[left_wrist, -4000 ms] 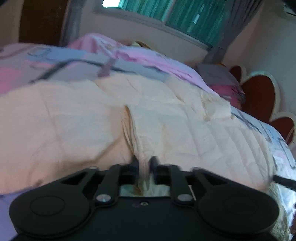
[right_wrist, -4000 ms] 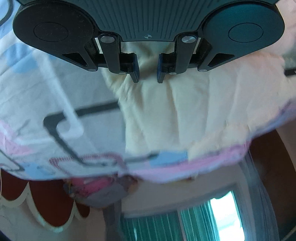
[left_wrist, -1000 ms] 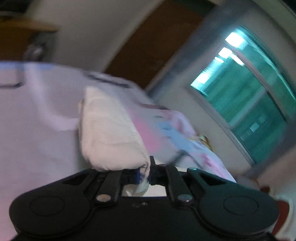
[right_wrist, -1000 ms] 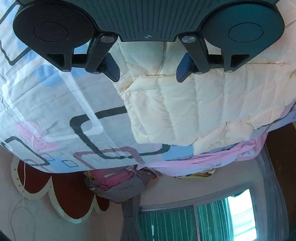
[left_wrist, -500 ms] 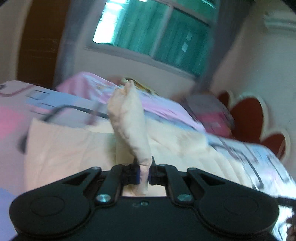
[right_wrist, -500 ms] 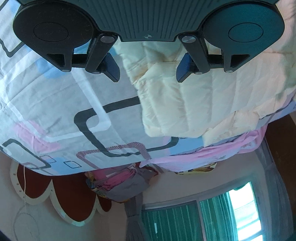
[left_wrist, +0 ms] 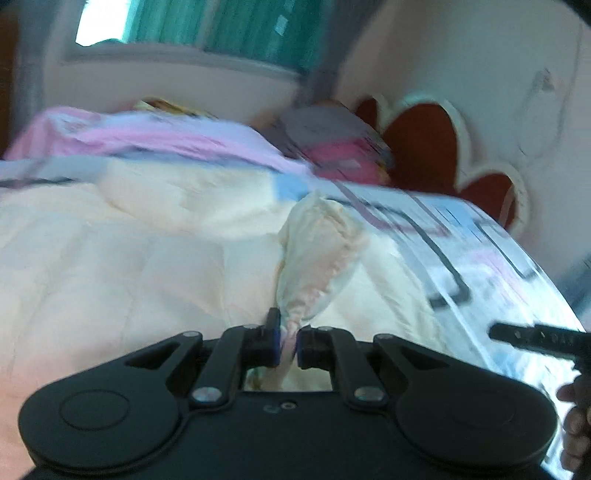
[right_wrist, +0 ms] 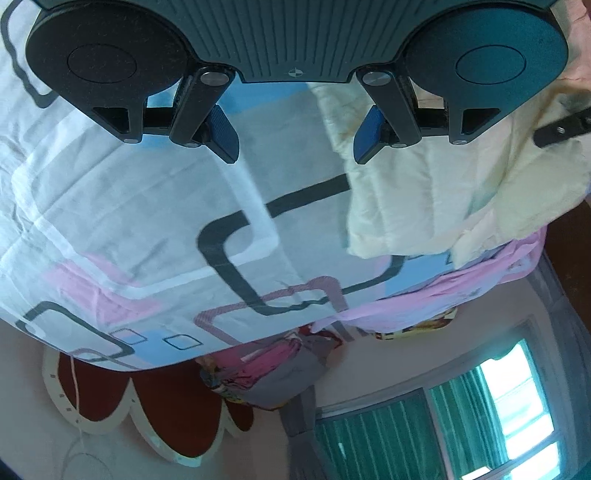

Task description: Fold large clothes

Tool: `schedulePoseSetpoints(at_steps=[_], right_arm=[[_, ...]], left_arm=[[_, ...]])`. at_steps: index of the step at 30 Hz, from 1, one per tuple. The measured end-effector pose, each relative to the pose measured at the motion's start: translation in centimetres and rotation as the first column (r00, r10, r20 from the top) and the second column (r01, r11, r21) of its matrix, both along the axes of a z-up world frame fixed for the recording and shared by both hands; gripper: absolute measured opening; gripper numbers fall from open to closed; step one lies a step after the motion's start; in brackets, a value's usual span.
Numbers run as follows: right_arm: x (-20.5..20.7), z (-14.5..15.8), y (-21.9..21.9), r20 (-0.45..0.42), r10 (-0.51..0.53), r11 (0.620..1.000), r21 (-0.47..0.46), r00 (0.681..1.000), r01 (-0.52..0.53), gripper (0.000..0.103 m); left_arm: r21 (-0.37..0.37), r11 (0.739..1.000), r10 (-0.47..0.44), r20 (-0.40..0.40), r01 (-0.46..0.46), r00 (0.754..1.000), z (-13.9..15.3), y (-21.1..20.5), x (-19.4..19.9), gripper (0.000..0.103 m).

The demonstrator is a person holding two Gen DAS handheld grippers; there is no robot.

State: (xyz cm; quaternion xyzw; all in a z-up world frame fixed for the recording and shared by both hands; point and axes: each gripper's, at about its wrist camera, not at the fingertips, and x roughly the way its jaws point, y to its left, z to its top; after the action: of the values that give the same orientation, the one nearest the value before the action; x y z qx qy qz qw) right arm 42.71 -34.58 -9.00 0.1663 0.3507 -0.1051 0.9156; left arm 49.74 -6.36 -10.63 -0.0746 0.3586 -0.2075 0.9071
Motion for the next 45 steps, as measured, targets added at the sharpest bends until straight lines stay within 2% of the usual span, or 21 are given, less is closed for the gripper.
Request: schedulePoseSetpoints(at_steps=[1,3,4,5,9,15,22,25,27,28,30,31,32,35,37,39,40,41,42,44,45], right_arm=[[0.0,0.0,-0.3,-0.001,-0.002,1.000,0.010,1.000,0.002,0.068],[-0.1,0.1,-0.5,0.000,-0.006,1.000,0.025,1.000,0.006,0.074],[-0.2,0.2,-0.5,0.009,-0.002,0.999,0.032,1.000,0.001,0.088],[-0.2,0.4,-0.4,0.026,0.006,0.999,0.039,1.000,-0.007,0.091],[0.4,0.9,1.1,0.064,0.063,0.995,0.076,0.996,-0.068,0.091],[1.9,1.2,5.3,0.127,0.133,0.978,0.145,0.983,-0.151,0.091],[4.8,-0.3,9.6,0.049,0.213,0.968,0.125,0.976,-0.218,0.091],[6.3,-1.2,10.5,0.024,0.246,0.957,0.154,0.969,-0.247,0.065],[6.9,-1.5,11.0,0.014,0.254,0.957,0.142,0.967,-0.253,0.040],[7.0,-1.5,11.2,0.008,0.250,0.959,0.131,0.968,-0.249,0.023],[6.7,-1.6,11.1,-0.001,0.235,0.965,0.117,0.972,-0.233,0.021],[6.5,-1.7,11.1,-0.017,0.221,0.971,0.097,0.975,-0.219,0.015],[6.3,-1.9,11.1,-0.030,0.212,0.975,0.078,0.977,-0.209,0.014],[6.2,-2.1,10.9,-0.038,0.205,0.977,0.067,0.978,-0.203,0.014],[5.6,-0.8,10.8,0.012,0.164,0.986,0.011,0.986,-0.164,0.015],[5.6,0.6,10.9,0.075,0.148,0.989,-0.027,0.986,-0.146,0.017],[6.1,1.0,11.1,0.092,0.159,0.987,-0.023,0.983,-0.157,0.031],[6.8,1.2,11.5,0.092,0.176,0.984,-0.023,0.980,-0.174,0.061],[7.9,1.2,12.2,0.086,0.206,0.978,-0.037,0.975,-0.203,0.069],[9.6,1.2,13.7,0.107,0.258,0.964,-0.088,0.960,-0.249,0.068],[10.4,1.0,14.4,0.102,0.281,0.956,-0.113,0.954,-0.270,0.063]], left_arm=[[0.002,1.000,-0.020,-0.007,0.020,1.000,-0.4,-0.9,0.4,0.022],[-0.002,0.999,-0.051,0.001,0.051,0.999,-0.7,-2.3,0.1,0.057],[-0.008,0.998,-0.054,0.011,0.054,0.998,-0.6,-2.5,-0.2,0.065],[-0.014,0.999,-0.045,0.036,0.046,0.998,-0.2,-2.3,-0.7,0.070],[-0.038,0.999,0.019,0.091,-0.016,0.996,1.5,1.1,-2.3,0.068],[-0.019,0.979,0.201,0.105,-0.201,0.974,2.5,10.7,-4.2,0.068],[0.041,0.929,0.364,0.072,-0.368,0.929,1.1,19.0,-4.9,0.067],[0.049,0.927,0.369,0.059,-0.372,0.928,0.8,20.5,-4.3,0.065],[0.066,0.930,0.358,0.048,-0.361,0.933,0.2,20.5,-3.6,0.065],[0.070,0.934,0.347,0.041,-0.350,0.937,-0.1,20.6,-3.3,0.065],[0.082,0.939,0.333,0.033,-0.335,0.942,-0.6,20.5,-3.1,0.065],[0.092,0.941,0.323,0.031,-0.325,0.946,-0.9,20.4,-3.0,0.065],[0.103,0.944,0.311,0.033,-0.312,0.950,-1.1,20.3,-2.9,0.065],[0.129,0.949,0.284,0.035,-0.286,0.958,-1.6,20.2,-2.8,0.068],[0.120,0.951,0.282,0.049,-0.286,0.958,-1.1,20.4,-2.9,0.068],[0.099,0.952,0.282,0.096,-0.291,0.955,-0.1,20.9,-2.8,0.076],[0.098,0.951,0.281,0.115,-0.292,0.953,0.4,21.0,-2.2,0.077],[0.103,0.952,0.274,0.124,-0.287,0.954,0.8,21.1,-1.3,0.078],[0.109,0.953,0.269,0.125,-0.283,0.955,0.9,21.1,-0.4,0.078],[0.114,0.957,0.254,0.116,-0.267,0.960,0.9,21.0,2.2,0.078],[0.120,0.957,0.250,0.111,-0.263,0.962,0.7,20.9,3.4,0.078]])
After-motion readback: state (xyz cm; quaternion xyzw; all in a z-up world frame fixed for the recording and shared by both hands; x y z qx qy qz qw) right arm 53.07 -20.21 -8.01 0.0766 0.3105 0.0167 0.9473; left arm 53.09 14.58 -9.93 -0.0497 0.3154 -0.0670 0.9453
